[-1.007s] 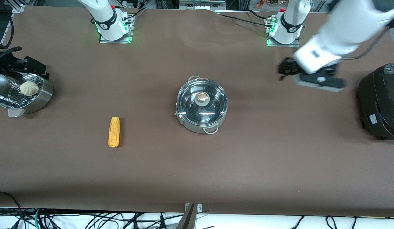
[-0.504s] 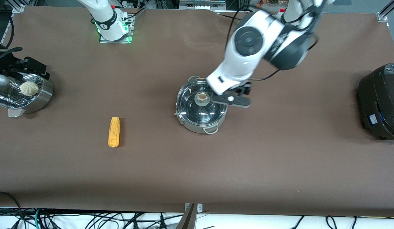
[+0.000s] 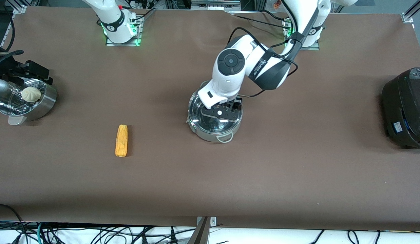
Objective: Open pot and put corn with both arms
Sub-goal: 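Move the left gripper over the pot and grasp the lid knob, then lift the glass lid with the left gripper and lower it beside the pot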
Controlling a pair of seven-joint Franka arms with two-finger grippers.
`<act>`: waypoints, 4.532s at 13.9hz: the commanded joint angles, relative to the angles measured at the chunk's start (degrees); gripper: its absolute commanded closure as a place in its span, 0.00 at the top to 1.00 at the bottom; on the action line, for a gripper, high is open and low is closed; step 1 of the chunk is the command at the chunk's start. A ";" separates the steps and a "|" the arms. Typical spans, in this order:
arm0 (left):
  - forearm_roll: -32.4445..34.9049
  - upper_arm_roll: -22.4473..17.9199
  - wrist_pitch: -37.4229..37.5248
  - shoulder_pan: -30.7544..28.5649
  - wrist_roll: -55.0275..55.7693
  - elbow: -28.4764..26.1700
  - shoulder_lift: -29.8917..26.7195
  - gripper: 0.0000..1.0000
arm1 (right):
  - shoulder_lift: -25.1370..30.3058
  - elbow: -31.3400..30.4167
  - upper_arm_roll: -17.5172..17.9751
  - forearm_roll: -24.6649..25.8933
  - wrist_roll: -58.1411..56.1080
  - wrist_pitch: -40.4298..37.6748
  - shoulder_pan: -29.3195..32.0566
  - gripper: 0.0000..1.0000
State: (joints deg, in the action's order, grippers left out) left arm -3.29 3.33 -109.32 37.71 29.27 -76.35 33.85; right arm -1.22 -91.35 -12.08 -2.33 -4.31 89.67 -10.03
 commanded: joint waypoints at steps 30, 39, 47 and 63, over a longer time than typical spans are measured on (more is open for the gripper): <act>0.39 -1.04 14.48 -5.79 -2.19 1.73 -10.54 0.31 | -0.37 1.17 -0.22 -0.22 -1.23 -0.99 0.28 1.00; 0.92 -1.22 21.70 -26.08 -22.65 -1.25 -11.79 0.30 | -0.37 1.17 -0.22 -0.22 -1.14 -0.99 0.28 1.00; 1.45 -1.05 2.90 -37.97 -41.93 -20.92 -11.17 0.31 | -0.37 1.17 -0.22 -0.31 -1.14 -0.99 0.28 1.00; 4.17 -1.05 -17.50 -39.02 -42.72 -35.09 -5.81 0.49 | -1.07 1.17 -0.22 -0.75 -0.27 -0.81 -0.07 1.00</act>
State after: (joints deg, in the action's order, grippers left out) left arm -0.35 1.72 -126.41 -0.42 -12.52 -111.26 27.66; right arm -1.37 -91.35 -12.26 -2.34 -4.50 89.63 -10.03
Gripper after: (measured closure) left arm 0.507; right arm 0.000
